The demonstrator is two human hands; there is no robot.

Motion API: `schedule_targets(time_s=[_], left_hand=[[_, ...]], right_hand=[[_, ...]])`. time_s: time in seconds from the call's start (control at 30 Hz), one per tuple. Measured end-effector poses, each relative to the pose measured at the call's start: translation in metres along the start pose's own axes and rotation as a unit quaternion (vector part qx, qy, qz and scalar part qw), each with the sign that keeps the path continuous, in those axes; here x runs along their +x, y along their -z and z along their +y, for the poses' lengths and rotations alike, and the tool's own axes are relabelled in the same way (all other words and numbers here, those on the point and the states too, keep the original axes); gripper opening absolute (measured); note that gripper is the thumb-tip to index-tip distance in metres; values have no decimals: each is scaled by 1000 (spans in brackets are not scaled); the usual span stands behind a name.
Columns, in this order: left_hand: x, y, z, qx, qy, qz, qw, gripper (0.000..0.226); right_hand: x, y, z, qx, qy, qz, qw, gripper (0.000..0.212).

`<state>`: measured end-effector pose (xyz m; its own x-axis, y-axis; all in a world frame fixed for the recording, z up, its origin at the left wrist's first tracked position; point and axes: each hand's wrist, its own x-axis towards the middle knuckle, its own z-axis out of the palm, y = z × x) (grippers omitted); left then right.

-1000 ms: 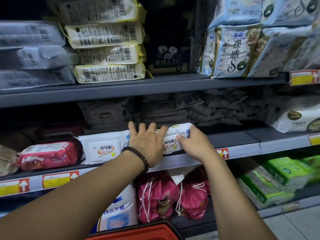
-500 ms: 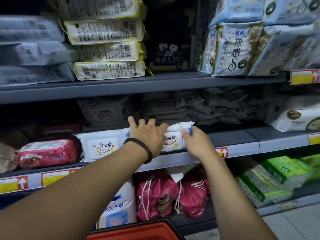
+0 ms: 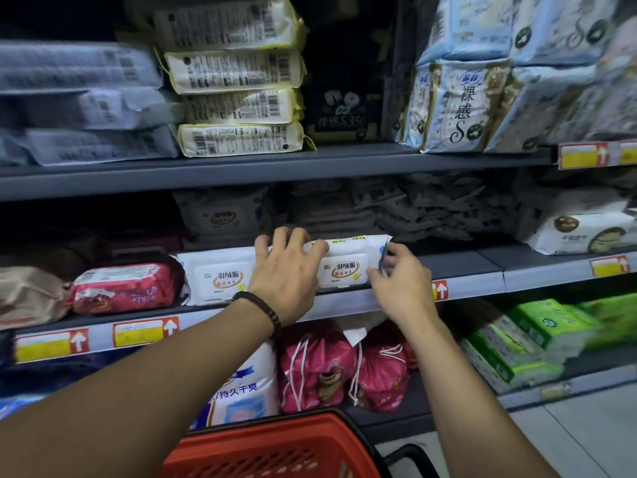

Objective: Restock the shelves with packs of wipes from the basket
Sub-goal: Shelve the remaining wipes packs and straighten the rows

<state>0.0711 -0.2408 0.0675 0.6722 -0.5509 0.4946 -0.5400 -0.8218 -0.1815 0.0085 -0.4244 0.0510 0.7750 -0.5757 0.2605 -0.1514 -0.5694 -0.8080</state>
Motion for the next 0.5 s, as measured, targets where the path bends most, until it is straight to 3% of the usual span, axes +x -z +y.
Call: schedule_targets(time_s=[0.1, 0.17, 0.23, 0.37, 0.43, 0.5], left_hand=[[-39, 15, -12, -5, -45, -14, 999, 52], [-71, 26, -22, -18, -82, -42, 996, 44], [-109, 32, -35, -27, -109, -119, 986, 36], [-183, 22, -66, -47, -92, -317, 943, 35], [-212, 13, -80, -78, -57, -388, 917, 35], [-234, 2, -89, -95, -45, -448, 888, 35]], right_hand=[[-26, -3, -4, -15, 11, 27, 999, 40], [-46, -14, -9, -38, 30, -19, 999, 26], [-70, -32, -15, -77, 45, -92, 992, 6], [-112, -75, -18, -84, 36, -174, 980, 25], [-124, -97, -17, -123, 38, -261, 957, 29], [-139, -119, -12, -190, 40, -399, 896, 29]])
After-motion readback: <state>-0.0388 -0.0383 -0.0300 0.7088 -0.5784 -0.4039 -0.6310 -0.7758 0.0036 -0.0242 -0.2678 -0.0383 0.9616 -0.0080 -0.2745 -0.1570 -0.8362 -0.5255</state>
